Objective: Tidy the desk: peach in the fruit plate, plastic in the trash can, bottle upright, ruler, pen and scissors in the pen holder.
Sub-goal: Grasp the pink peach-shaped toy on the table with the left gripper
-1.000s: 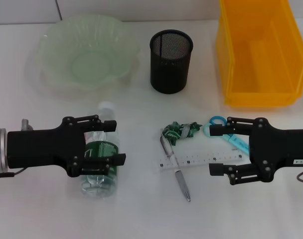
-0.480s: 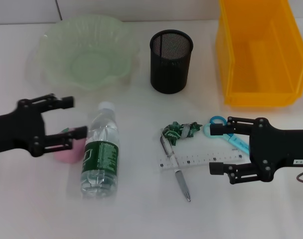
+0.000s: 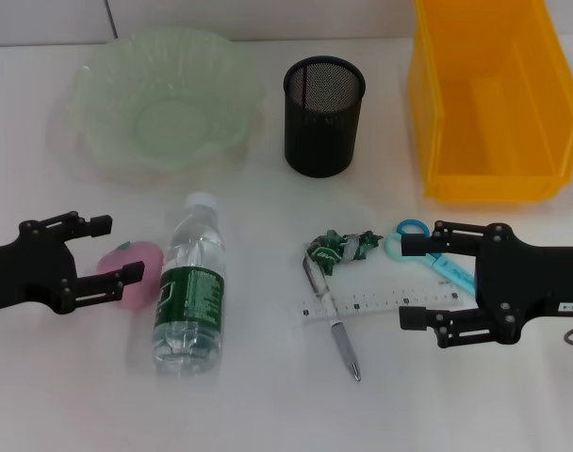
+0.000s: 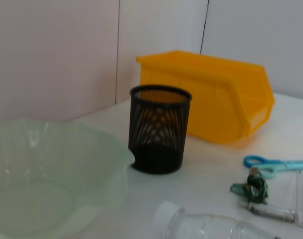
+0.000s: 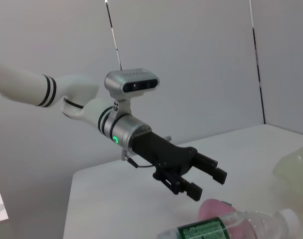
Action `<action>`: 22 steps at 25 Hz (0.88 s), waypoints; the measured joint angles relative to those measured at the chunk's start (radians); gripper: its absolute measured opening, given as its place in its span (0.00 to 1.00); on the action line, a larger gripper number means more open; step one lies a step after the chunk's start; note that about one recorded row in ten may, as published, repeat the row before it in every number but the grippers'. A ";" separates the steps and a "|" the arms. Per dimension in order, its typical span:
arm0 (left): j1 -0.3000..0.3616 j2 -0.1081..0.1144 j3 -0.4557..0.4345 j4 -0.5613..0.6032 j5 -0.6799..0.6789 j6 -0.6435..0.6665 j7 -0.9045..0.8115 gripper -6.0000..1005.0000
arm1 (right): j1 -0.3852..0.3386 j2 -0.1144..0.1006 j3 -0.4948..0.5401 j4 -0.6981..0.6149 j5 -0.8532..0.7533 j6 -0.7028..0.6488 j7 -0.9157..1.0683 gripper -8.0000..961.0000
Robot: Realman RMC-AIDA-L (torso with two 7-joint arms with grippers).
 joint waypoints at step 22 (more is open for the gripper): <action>-0.013 -0.018 0.052 -0.003 0.074 -0.124 0.011 0.61 | -0.010 -0.001 0.006 0.008 0.000 0.002 0.001 0.88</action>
